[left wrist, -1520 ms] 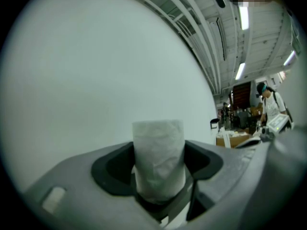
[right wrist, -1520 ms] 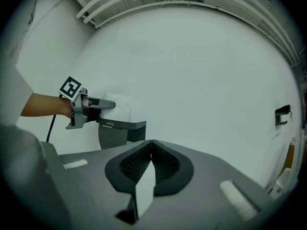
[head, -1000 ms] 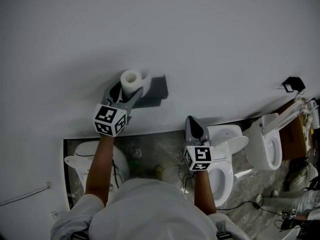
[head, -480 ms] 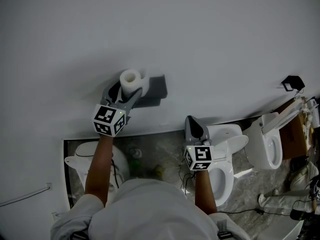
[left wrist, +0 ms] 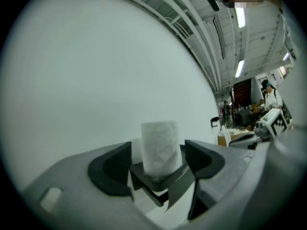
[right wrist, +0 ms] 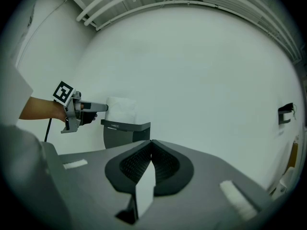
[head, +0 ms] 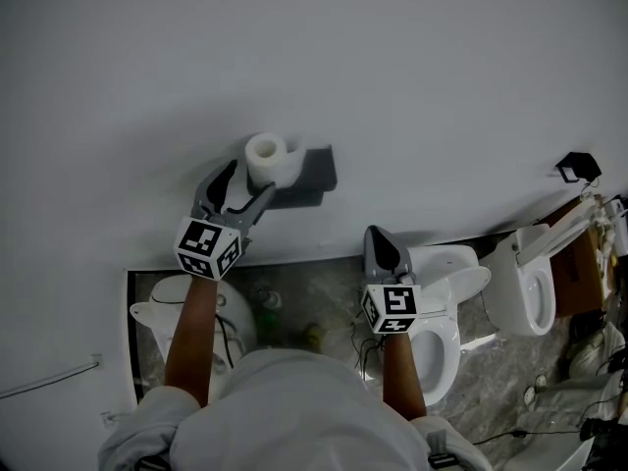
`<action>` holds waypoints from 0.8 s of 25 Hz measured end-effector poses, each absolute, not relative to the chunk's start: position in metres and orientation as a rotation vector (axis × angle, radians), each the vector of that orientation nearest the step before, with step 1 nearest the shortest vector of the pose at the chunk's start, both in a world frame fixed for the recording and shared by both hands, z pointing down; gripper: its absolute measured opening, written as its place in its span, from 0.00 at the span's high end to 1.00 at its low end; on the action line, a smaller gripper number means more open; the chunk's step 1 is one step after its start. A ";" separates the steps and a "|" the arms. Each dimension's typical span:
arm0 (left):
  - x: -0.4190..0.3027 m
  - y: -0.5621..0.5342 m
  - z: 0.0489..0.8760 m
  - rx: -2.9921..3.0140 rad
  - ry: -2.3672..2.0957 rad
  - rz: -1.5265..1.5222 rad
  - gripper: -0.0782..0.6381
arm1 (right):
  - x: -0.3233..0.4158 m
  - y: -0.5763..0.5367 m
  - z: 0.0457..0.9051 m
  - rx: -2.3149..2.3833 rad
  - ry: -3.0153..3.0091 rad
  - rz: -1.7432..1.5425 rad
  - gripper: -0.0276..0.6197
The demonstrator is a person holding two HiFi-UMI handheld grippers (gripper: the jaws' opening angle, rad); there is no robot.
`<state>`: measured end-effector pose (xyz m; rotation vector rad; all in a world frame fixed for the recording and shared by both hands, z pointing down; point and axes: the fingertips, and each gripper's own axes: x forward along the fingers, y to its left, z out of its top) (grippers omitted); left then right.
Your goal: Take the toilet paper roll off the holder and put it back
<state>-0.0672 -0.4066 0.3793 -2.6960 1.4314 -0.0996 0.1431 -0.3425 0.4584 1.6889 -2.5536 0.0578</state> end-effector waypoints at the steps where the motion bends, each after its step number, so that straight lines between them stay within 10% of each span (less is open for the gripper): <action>1: -0.069 -0.403 0.378 -2.694 1.431 -0.096 0.41 | 0.141 -0.342 0.458 1.685 -2.555 0.052 0.95; 20: -0.102 -0.333 0.410 -2.691 1.522 -0.064 0.62 | 0.116 -0.339 0.454 1.642 -2.553 0.019 0.95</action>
